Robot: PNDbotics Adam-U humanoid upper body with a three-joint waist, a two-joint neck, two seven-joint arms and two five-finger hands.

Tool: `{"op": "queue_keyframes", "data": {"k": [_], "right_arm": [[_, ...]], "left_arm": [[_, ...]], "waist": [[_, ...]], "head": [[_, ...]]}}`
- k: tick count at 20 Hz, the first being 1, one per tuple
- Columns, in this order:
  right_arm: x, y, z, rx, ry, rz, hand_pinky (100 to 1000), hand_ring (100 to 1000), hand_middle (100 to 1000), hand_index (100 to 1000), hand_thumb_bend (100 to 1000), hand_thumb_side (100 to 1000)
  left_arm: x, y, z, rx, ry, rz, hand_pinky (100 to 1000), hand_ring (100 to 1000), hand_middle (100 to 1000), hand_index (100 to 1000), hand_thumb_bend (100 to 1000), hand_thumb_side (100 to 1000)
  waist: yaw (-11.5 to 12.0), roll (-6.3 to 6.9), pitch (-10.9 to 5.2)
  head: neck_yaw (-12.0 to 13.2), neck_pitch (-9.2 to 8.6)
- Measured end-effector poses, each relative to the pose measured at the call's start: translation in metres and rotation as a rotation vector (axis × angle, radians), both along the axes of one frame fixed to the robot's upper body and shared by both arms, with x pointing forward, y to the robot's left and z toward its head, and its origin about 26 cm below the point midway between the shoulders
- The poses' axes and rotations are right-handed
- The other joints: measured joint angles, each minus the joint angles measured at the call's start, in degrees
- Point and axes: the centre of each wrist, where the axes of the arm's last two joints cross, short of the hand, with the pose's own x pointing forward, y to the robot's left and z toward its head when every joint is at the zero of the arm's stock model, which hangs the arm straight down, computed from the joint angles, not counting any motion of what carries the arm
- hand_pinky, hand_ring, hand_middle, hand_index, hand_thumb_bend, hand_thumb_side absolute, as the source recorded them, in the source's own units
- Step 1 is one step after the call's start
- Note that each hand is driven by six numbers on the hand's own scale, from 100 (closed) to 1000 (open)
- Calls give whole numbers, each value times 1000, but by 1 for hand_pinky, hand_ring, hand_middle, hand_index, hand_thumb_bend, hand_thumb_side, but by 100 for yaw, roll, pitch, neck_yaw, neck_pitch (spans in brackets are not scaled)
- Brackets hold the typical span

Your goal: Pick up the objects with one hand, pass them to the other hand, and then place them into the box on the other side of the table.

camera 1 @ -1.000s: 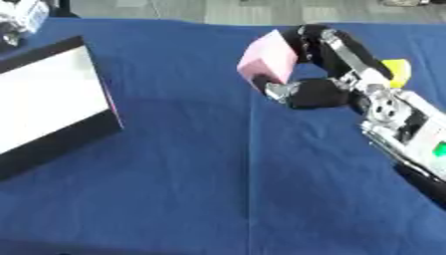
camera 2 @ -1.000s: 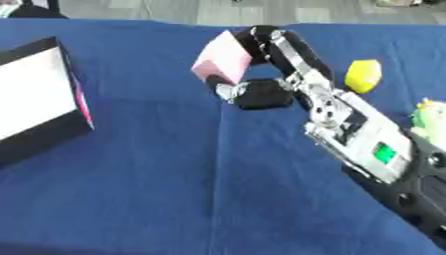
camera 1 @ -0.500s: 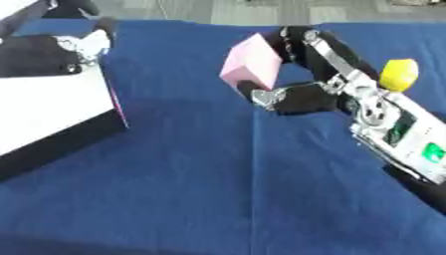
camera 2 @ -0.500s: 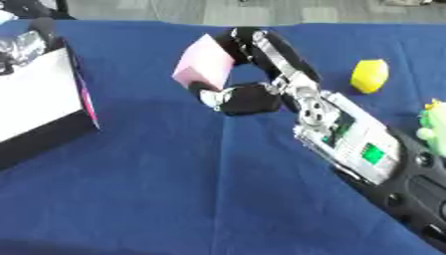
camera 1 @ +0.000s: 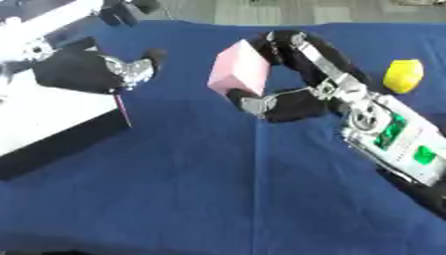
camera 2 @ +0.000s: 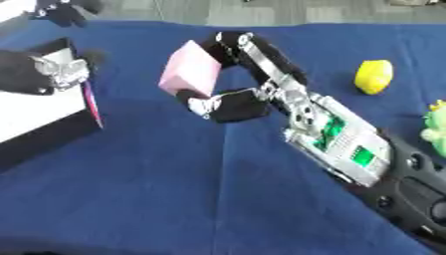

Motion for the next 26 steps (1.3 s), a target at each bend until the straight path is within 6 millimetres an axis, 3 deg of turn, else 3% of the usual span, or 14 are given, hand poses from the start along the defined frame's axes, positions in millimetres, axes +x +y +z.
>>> {"op": "queue_keyframes", "data": {"k": [5,9,13,19,26], "right_arm": [[-1,3,0,-28,-31,49,791,646,451,548,100,100],[-1,6,0,-42,-53,88,792,647,452,548,100,100],[-2,7,1,-50,-67,121,793,647,453,549,100,100],[-2,8,2,-65,-81,141,794,645,454,549,100,100],[-2,10,2,-90,-84,145,793,651,453,548,100,100]], "left_arm": [[-3,-13,-1,44,-19,-34,838,823,843,916,369,508],[-4,-21,-4,82,-20,-40,841,825,845,916,365,511],[-6,-26,-6,105,-2,-43,844,829,849,917,378,539],[-7,-33,-7,148,17,-60,848,838,853,911,480,641],[-6,-38,-11,191,35,-81,849,838,854,903,482,644]], "waist": [[1,0,0],[-12,0,0],[-36,0,0],[-40,0,0],[-67,0,0]], "head": [[-7,0],[-6,0],[-3,0],[25,0],[53,0]]}}
